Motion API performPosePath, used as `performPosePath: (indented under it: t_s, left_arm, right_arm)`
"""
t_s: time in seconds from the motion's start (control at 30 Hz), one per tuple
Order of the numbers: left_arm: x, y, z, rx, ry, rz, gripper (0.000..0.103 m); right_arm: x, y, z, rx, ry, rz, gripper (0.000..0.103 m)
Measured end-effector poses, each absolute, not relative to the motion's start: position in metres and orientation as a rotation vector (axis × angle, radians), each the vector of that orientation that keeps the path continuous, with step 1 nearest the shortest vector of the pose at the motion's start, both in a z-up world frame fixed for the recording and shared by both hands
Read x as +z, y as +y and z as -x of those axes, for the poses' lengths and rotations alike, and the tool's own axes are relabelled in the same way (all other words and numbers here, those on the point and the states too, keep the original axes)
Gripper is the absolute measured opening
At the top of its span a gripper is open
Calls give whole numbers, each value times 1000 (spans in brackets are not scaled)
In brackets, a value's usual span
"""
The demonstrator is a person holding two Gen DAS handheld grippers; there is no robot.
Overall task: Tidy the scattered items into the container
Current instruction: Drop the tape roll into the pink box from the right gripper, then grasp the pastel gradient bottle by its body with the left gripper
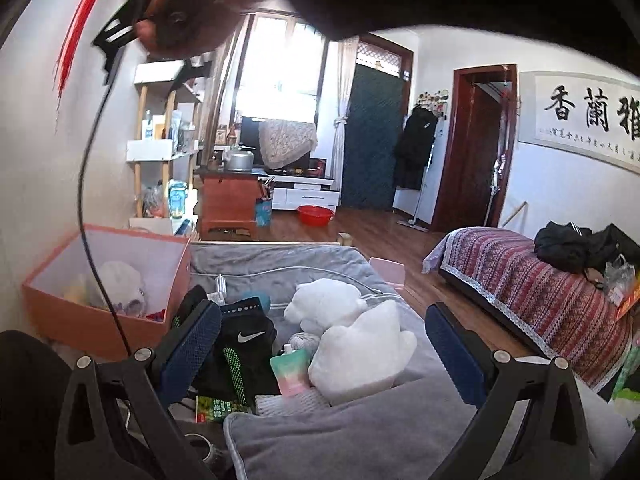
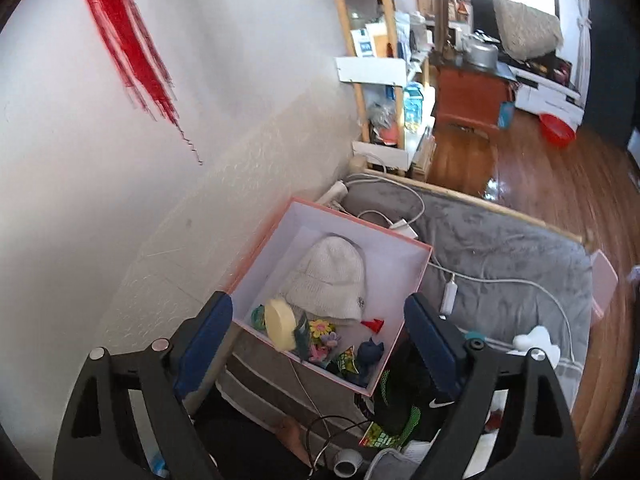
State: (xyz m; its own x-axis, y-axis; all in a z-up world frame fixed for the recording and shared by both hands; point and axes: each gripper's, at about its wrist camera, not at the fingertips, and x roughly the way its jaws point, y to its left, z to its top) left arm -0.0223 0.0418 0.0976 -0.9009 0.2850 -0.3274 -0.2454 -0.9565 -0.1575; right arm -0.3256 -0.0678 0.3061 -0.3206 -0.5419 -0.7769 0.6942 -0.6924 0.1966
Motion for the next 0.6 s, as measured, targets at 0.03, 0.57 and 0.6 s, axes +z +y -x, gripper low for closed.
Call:
performPosePath:
  t_s: [0.03, 0.57, 0.6]
  left_arm:
    - [97, 42, 21, 2818, -169, 508, 103]
    - [120, 0, 98, 2710, -564, 934, 103]
    - [105, -3, 120, 2642, -597, 1032, 103]
  right_arm:
    - [305, -58, 325, -2073, 222, -1120, 88]
    - [16, 357, 249, -2027, -1057, -1369, 88]
    - [-5, 369, 237, -2001, -1128, -1360, 74]
